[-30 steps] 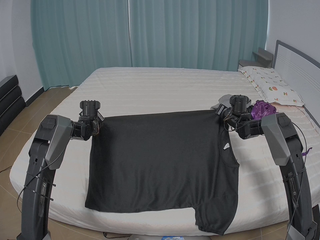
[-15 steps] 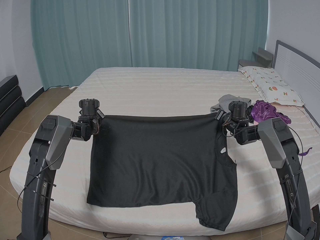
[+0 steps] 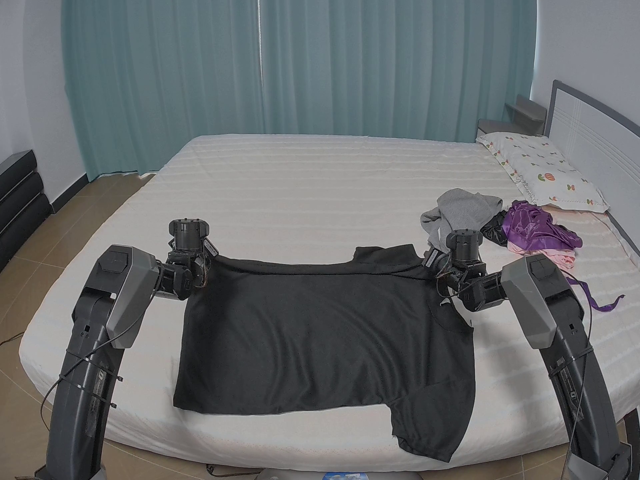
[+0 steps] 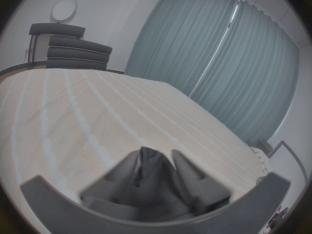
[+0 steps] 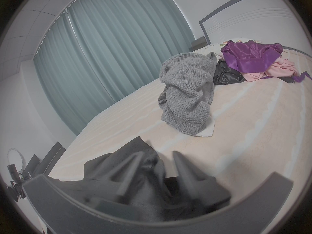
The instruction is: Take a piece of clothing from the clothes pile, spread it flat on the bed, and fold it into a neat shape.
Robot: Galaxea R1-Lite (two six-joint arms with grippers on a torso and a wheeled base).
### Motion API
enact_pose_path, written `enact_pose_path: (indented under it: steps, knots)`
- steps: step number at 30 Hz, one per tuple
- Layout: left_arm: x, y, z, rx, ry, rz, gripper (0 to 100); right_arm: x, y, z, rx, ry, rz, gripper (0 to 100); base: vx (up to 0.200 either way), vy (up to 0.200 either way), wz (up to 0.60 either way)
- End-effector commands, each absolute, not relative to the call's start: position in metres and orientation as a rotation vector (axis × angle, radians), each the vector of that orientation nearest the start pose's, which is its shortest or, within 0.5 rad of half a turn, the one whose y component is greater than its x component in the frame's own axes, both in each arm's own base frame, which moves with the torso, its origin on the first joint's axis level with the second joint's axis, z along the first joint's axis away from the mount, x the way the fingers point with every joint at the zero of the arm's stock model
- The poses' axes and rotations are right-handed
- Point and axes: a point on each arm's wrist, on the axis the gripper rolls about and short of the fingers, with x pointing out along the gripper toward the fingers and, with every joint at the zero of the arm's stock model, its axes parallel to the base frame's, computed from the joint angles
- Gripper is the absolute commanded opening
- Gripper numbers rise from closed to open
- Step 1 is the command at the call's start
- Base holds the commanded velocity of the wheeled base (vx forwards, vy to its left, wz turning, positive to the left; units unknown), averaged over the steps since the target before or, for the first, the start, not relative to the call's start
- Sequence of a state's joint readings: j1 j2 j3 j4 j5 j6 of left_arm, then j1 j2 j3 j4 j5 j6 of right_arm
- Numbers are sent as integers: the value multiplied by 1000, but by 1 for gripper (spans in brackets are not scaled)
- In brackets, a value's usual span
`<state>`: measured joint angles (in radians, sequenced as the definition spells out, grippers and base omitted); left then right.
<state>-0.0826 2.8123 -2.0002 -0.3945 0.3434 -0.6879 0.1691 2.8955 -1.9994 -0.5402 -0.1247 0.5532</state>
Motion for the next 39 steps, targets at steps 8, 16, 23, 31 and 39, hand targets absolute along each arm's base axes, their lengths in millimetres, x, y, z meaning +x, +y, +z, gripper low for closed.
enact_pose_path:
  steps: [8, 16, 23, 31, 39]
  knots:
    - [518, -11, 31, -647, 355, 443, 100, 512, 68, 28, 532, 281, -64, 100, 0, 0, 0]
    - [431, -1, 61, -740, 570, 362, 100, 413, 57, 56, 655, 504, 89, 100, 0, 0, 0]
    - [359, -4, 59, -820, 783, 237, 100, 342, 72, 50, 789, 645, 81, 100, 0, 0, 0]
    - [299, -16, 45, -943, 822, 225, 100, 284, 71, 22, 879, 723, 46, 100, 0, 0, 0]
    - [276, -30, 29, -942, 874, 216, 100, 258, 65, 0, 908, 771, 17, 100, 0, 0, 0]
